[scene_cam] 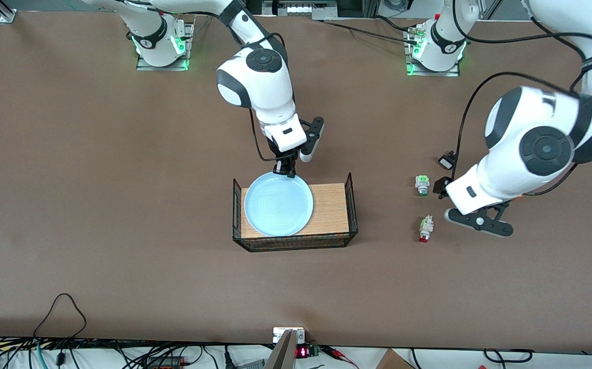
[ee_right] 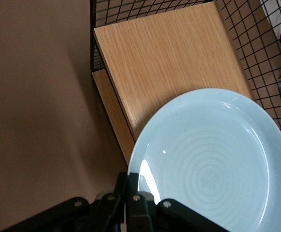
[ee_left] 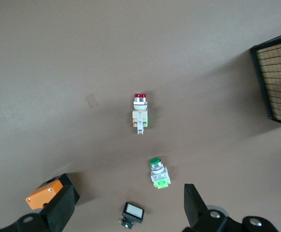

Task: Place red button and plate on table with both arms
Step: 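Lower the red button onto the table beside the box and open the left gripper, then grasp the plate rim with the right gripper while the left gripper withdraws, then carry the blue plate out of the box and lower it onto the table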

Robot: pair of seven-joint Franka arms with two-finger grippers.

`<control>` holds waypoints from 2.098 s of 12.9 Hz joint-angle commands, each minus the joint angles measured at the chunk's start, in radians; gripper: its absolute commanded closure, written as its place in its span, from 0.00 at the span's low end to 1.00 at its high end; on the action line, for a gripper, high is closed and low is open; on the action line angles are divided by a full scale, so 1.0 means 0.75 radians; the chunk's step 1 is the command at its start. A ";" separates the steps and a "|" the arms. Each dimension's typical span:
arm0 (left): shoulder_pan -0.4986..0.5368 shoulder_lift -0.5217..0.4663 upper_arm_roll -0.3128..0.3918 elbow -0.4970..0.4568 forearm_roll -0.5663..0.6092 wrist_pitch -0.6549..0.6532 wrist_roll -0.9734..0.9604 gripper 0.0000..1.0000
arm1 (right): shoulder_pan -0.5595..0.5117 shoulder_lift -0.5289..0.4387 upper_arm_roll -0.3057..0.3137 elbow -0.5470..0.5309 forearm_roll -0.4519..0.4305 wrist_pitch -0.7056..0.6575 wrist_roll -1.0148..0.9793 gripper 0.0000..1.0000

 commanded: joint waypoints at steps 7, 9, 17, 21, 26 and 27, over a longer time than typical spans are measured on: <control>0.013 0.011 -0.013 0.315 -0.046 -0.286 0.025 0.00 | 0.148 -0.090 -0.010 0.255 -0.018 -0.477 0.191 1.00; 0.019 -0.006 -0.008 0.315 -0.048 -0.322 0.025 0.00 | 0.115 -0.157 -0.018 0.272 -0.026 -0.612 0.163 1.00; 0.077 -0.092 -0.002 0.315 -0.044 -0.359 0.027 0.00 | -0.267 -0.419 -0.033 0.102 -0.018 -0.752 0.026 1.00; 0.103 -0.143 0.000 0.264 -0.071 -0.425 0.029 0.00 | -0.514 -0.519 -0.033 -0.196 0.017 -0.517 0.003 1.00; 0.059 -0.473 0.167 -0.232 -0.198 -0.131 0.037 0.00 | -0.640 -0.462 -0.037 -0.389 0.006 -0.417 0.225 1.00; -0.019 -0.563 0.240 -0.361 -0.198 -0.066 0.035 0.00 | -0.638 -0.442 -0.037 -0.425 -0.002 -0.378 0.329 1.00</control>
